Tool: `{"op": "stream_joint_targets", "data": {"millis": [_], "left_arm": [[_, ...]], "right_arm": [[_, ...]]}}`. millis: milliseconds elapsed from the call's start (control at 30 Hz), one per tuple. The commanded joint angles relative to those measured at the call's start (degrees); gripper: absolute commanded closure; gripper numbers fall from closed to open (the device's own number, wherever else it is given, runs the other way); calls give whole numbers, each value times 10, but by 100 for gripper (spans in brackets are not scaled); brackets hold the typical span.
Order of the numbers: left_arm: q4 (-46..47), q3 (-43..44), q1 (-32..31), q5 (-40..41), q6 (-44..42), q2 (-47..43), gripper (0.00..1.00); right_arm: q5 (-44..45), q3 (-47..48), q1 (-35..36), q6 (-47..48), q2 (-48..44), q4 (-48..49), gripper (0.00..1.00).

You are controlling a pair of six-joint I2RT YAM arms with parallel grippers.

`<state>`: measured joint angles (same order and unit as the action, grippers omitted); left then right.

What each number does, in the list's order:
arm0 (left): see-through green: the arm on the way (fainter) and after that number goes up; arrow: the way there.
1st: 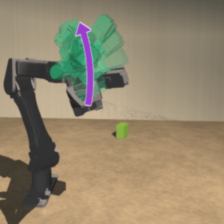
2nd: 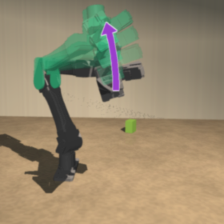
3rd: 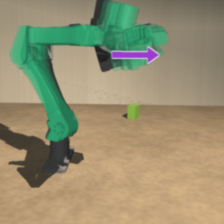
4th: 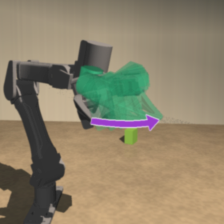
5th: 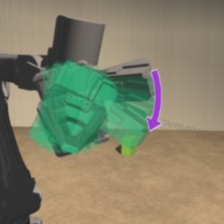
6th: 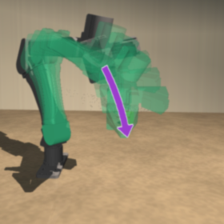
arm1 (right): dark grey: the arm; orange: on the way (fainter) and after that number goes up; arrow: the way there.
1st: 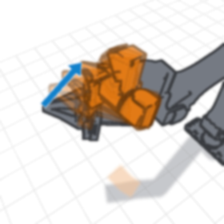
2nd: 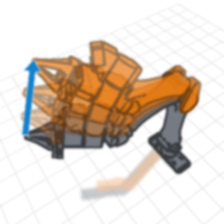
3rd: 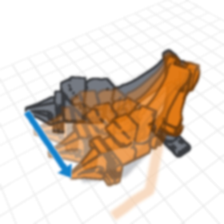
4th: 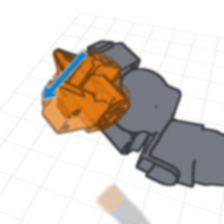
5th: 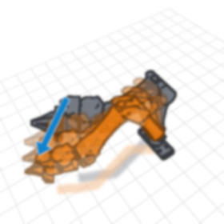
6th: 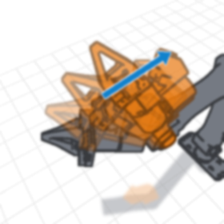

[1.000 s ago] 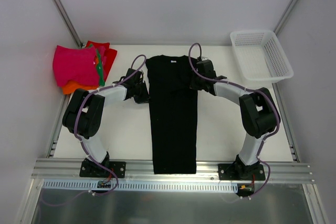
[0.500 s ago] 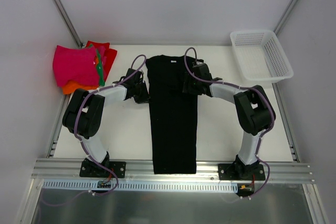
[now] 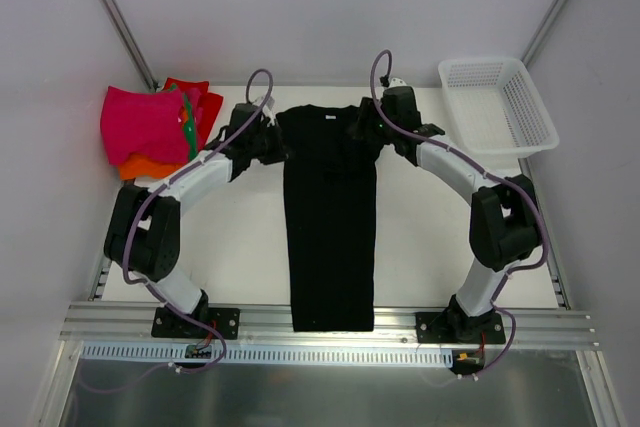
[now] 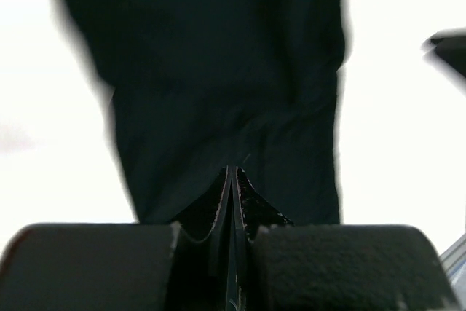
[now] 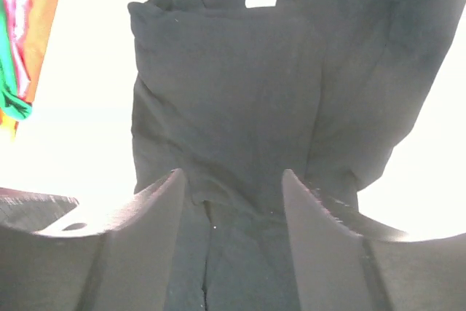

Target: Fold and stack the t-shirts

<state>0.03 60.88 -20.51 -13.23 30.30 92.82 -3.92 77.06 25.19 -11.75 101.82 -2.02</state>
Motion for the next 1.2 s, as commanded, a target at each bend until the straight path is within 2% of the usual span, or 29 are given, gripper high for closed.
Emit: {"op": "stream_joint_targets", "data": {"millis": [0, 67, 100, 333, 533, 633, 867, 1167], "left_arm": [[74, 79, 12, -40, -32, 47, 100], [80, 116, 30, -81, -24, 112, 100], [81, 152, 44, -100, -12, 135, 100], [82, 278, 93, -159, 71, 303, 100], [92, 367, 98, -220, 153, 408, 100], [97, 379, 98, -232, 168, 432, 100], [91, 333, 110, -182, 175, 407, 100], [3, 296, 113, -67, 117, 318, 100]], "right_arm": [[-16, 10, -1, 11, -24, -19, 45], [-30, -4, -2, 12, -27, -11, 84], [-30, -8, -3, 8, -29, -12, 99], [-54, -28, -20, 5, -29, -8, 99], [-70, -19, -37, -2, 0, -1, 99], [-96, 2, -51, -3, 30, 0, 100], [-190, 133, -101, -51, 170, -12, 99], [-263, 360, -126, -87, 352, -54, 99]]}}
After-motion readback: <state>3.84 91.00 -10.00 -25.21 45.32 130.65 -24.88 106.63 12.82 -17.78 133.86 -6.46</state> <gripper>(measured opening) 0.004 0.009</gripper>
